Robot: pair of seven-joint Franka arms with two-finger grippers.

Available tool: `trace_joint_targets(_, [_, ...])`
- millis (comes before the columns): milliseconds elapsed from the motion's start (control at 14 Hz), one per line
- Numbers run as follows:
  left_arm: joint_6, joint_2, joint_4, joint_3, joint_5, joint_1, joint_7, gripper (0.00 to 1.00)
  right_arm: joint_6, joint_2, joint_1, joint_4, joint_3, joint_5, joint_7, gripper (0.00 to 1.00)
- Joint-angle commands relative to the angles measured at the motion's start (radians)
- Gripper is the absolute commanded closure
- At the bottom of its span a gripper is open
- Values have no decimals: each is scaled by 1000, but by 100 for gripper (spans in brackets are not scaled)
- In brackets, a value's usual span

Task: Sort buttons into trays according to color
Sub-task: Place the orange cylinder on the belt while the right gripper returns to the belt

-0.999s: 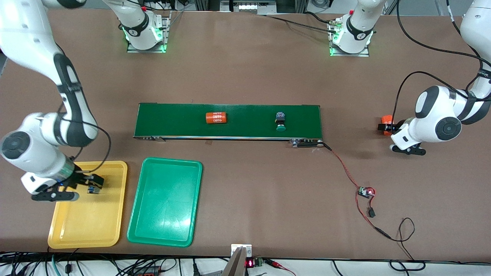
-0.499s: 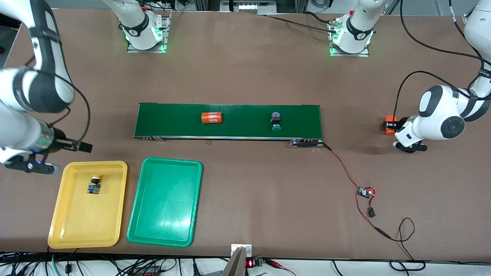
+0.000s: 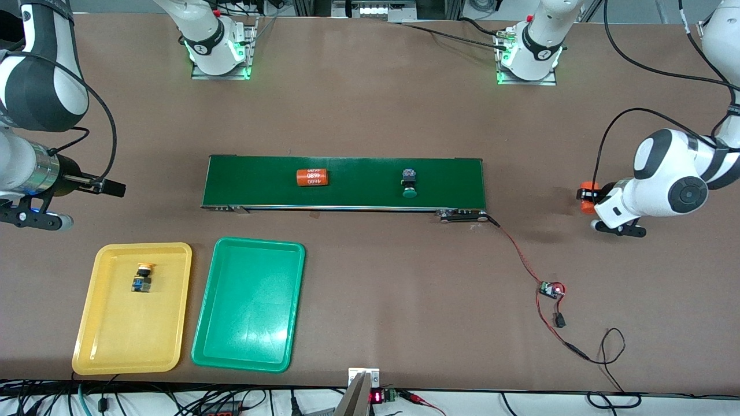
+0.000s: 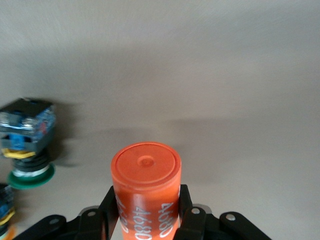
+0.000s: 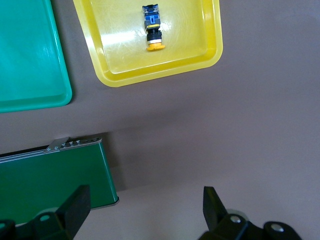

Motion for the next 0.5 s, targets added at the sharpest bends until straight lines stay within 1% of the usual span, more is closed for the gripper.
trace_joint_targets(0, [-150, -11, 102, -84, 11, -24, 10, 80, -10, -8, -14, 8, 0, 11, -39, 0])
trace_joint_targets(143, [-167, -13, 131, -97, 8, -62, 22, 79, -11, -11, -14, 13, 2, 29, -87, 0])
trace_joint_targets(285, [-184, -13, 134, -149, 8, -76, 70, 79, -5, -3, -19, 13, 0, 66, -98, 0])
trace_joint_targets(428, [-183, -8, 134, -193, 7, -82, 152, 79, 24, -2, -19, 13, -2, 73, -80, 0])
